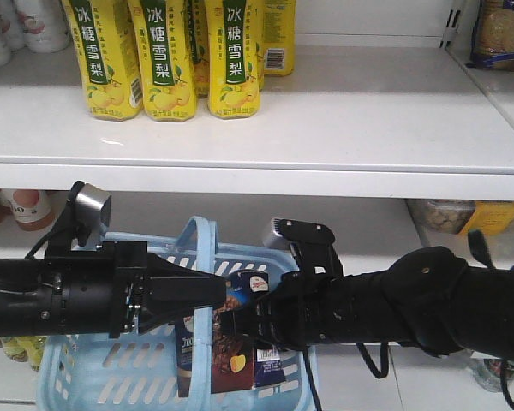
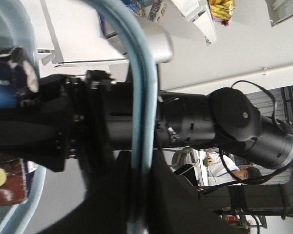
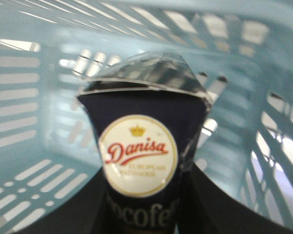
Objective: Left arm holds basket, right arm returns cookies
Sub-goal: 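Lift the Chocofello box out of the basket with the right gripper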
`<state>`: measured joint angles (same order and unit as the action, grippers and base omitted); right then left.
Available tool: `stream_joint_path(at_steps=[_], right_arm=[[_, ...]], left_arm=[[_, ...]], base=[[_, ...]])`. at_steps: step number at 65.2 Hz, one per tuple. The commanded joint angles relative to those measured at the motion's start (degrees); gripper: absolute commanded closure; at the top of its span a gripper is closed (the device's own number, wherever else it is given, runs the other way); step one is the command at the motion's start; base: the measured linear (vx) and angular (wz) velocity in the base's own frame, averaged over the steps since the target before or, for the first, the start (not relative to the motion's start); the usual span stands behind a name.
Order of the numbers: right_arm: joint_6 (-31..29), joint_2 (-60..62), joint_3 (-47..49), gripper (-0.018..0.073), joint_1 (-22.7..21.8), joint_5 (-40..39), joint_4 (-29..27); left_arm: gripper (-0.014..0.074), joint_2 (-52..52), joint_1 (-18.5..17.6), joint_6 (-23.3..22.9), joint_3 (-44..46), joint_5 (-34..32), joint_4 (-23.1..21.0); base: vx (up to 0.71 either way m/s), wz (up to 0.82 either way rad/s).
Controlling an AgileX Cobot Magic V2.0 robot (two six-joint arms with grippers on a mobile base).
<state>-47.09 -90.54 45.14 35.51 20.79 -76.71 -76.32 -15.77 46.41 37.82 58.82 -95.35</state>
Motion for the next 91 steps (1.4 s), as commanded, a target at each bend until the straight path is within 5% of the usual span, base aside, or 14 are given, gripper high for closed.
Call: stream_joint_path(at_steps=[1, 19, 35, 50, 77, 91], right_arm=[[-0.19, 4.9, 0.35, 0.0454, -0.24, -0.74, 0.52], [0.2, 12.78, -4.76, 0.0452, -0.24, -4.77, 1.05], [2.65, 21.25, -6.91, 0.0452, -0.24, -5.13, 6.93], [13.41, 27.64, -7.04, 0.0452, -1.25, -4.24, 21.65], [26.91, 41.91, -0.53, 0.0452, -19.89, 18.5, 46.0], [30.12, 46.46, 9.12, 0.0452, -22.4, 27.79, 55.95]], left_arm=[[0.0599, 1.88, -0.23, 0.33, 1.87, 3.46, -6.61], [0.0599, 1.88, -0.23, 0.33, 1.87, 3.46, -6.61], [0.0599, 1.88, -0.23, 0.33, 1.87, 3.46, -6.61], [0.0599, 1.88, -0.23, 0.33, 1.87, 3.46, -6.61], [0.0599, 1.88, -0.23, 0.33, 1.87, 3.46, -6.61], [0.0599, 1.88, -0.23, 0.33, 1.87, 3.46, -6.61]], base=[[0.0, 0.0], [0.0, 0.0], [0.0, 0.0], [0.0, 0.0], [0.0, 0.0], [0.0, 0.0]])
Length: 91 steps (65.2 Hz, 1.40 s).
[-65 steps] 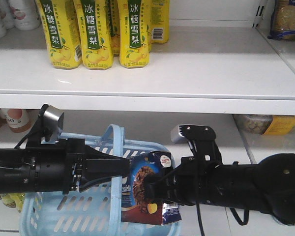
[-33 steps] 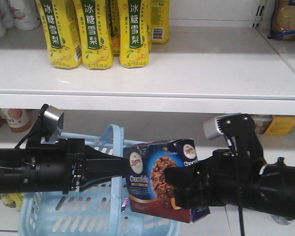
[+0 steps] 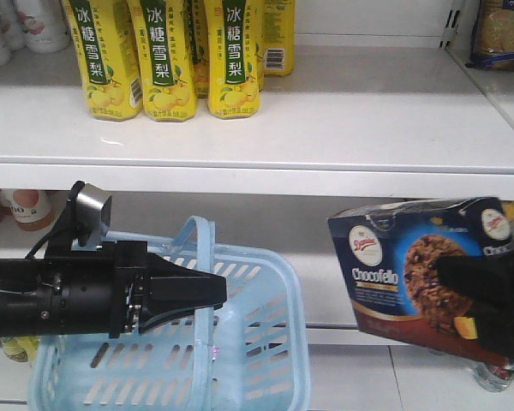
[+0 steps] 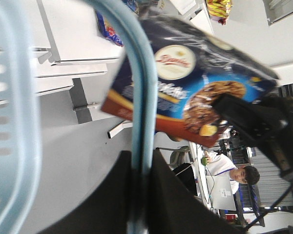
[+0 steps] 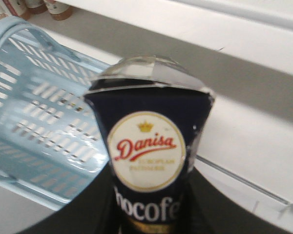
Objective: Left arm holds basket, right arm returns cookies
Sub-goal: 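Lift the Chocofello box out of the basket with the right gripper, then raise the box up onto the upper shelf with the right gripper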
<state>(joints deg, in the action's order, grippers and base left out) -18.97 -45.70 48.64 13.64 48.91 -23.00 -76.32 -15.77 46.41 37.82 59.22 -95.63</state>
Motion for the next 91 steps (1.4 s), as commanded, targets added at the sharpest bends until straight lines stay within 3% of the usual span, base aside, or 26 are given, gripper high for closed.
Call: stream_joint_path(at_steps=[1, 24, 33, 52, 64, 73, 91], right_arm=[[2.6, 1.83, 6.21, 0.0452, -0.53, -0.17, 2.62], [12.27, 2.85, 15.67, 0.0452, -0.53, -0.14, 17.63], [14.54, 2.91, 18.36, 0.0452, -0.53, -2.4, 20.29], [16.12, -0.89, 18.82, 0.0452, -0.53, -16.69, 23.0], [22.99, -5.75, 18.82, 0.0452, -0.53, -17.78, 25.35], [23.77, -6.65, 18.82, 0.0452, -0.53, -20.04, 26.52], [29.14, -6.86, 18.82, 0.0452, -0.53, -20.17, 37.13]], left_arm=[[0.0599, 1.88, -0.23, 0.33, 1.87, 3.06, -6.33], [0.0599, 1.88, -0.23, 0.33, 1.87, 3.06, -6.33], [0.0599, 1.88, -0.23, 0.33, 1.87, 3.06, -6.33], [0.0599, 1.88, -0.23, 0.33, 1.87, 3.06, -6.33], [0.0599, 1.88, -0.23, 0.33, 1.87, 3.06, -6.33], [0.0599, 1.88, -0.23, 0.33, 1.87, 3.06, -6.33], [0.0599, 1.88, -0.23, 0.33, 1.87, 3.06, -6.33]], base=[[0.0, 0.0], [0.0, 0.0], [0.0, 0.0], [0.0, 0.0], [0.0, 0.0], [0.0, 0.0], [0.0, 0.0]])
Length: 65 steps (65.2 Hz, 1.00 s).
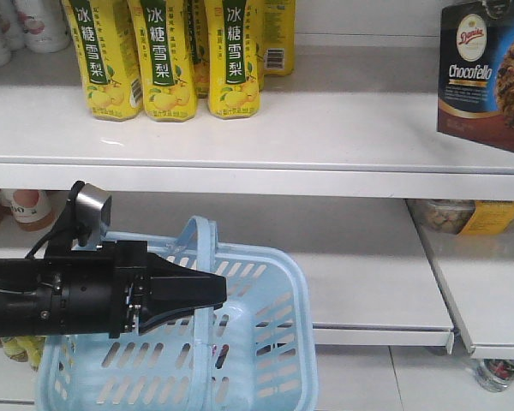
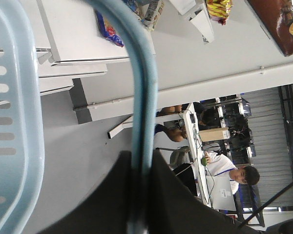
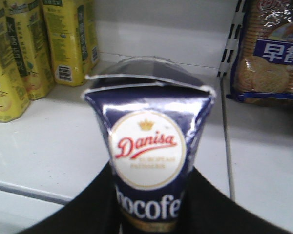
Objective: Left arm holds basket, right arm returns cookies
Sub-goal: 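Raise the box up onto the upper shelf with the right gripper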
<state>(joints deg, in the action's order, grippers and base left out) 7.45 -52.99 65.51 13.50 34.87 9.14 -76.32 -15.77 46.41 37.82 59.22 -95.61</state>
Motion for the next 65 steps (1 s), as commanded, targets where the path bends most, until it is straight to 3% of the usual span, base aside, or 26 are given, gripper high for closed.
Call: stream_joint_path(at_steps=[1, 8, 18, 31, 55, 65], right_arm=[[3.23, 0.35, 1.96, 0.0452, -0.39, -6.13, 6.02], [7.69, -1.25, 1.96, 0.0452, -0.39, -6.78, 9.94], [9.62, -5.52, 1.96, 0.0451, -0.65, -9.95, 11.12], [13.97, -12.16, 1.96, 0.0451, -6.93, -16.38, 9.84], [16.04, -21.47, 1.96, 0.0445, -8.39, -22.36, 9.55], [16.04, -23.73, 1.96, 0.0396, -8.39, -23.93, 9.5]], left_arm=[[0.0599, 1.88, -0.23, 0.33, 1.87, 3.06, -6.35], [0.0599, 1.88, -0.23, 0.33, 1.87, 3.06, -6.35], [0.0599, 1.88, -0.23, 0.33, 1.87, 3.06, -6.35], [0.0599, 1.88, -0.23, 0.33, 1.87, 3.06, -6.35], [0.0599, 1.88, -0.23, 0.33, 1.87, 3.06, -6.35], [0.0599, 1.88, -0.23, 0.33, 1.87, 3.06, -6.35]], base=[[0.0, 0.0], [0.0, 0.0], [0.0, 0.0], [0.0, 0.0], [0.0, 0.0], [0.0, 0.0]])
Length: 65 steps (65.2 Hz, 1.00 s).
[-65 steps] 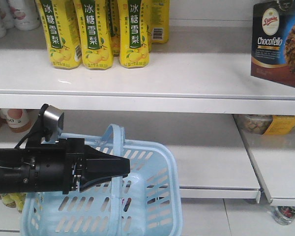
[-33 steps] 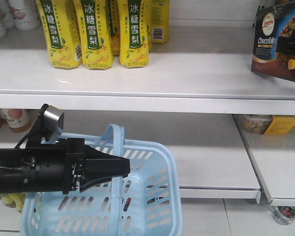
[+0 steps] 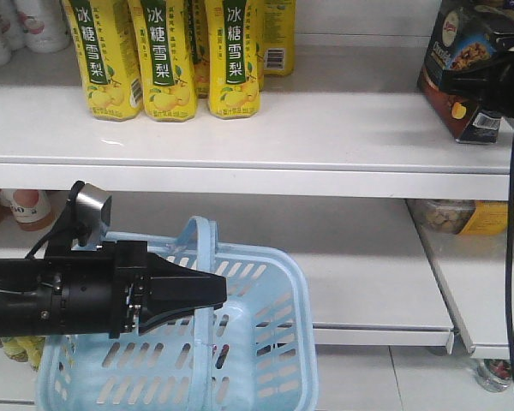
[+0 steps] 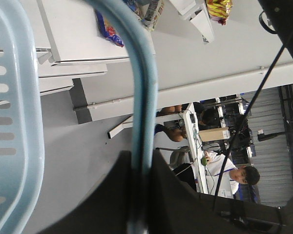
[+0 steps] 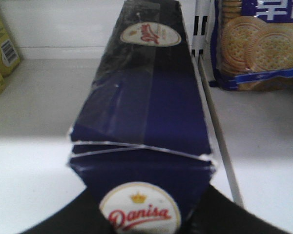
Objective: Left arm holds basket, right arm returns cookies
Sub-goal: 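Raise the box up onto the upper shelf with the right gripper, then open the right gripper and release the box upright on the shelf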
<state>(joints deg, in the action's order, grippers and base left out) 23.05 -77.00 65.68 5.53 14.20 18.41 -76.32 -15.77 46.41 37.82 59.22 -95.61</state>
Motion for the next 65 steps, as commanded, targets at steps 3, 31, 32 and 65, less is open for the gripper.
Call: stream_joint_path(at_steps=[3, 31, 32, 65], right_arm=[[0.43, 0.15, 1.79, 0.0359, -0.28, -3.26, 0.08], [0.38, 0.87, 1.79, -0.0035, -0.28, -1.28, -1.03], [0.38, 1.01, 1.79, -0.0039, -0.28, -1.14, -1.19], [-0.08, 14.96, -4.01, 0.001, -0.27, 5.28, -1.52]], left_arm=[[0.0599, 1.88, -0.23, 0.33, 1.87, 3.06, -6.35], [0.0599, 1.88, -0.23, 0.33, 1.87, 3.06, -6.35], [0.0599, 1.88, -0.23, 0.33, 1.87, 3.06, -6.35], [0.0599, 1.88, -0.23, 0.33, 1.87, 3.06, -6.35]], base=[[0.0, 0.0], [0.0, 0.0], [0.0, 0.0], [0.0, 0.0]])
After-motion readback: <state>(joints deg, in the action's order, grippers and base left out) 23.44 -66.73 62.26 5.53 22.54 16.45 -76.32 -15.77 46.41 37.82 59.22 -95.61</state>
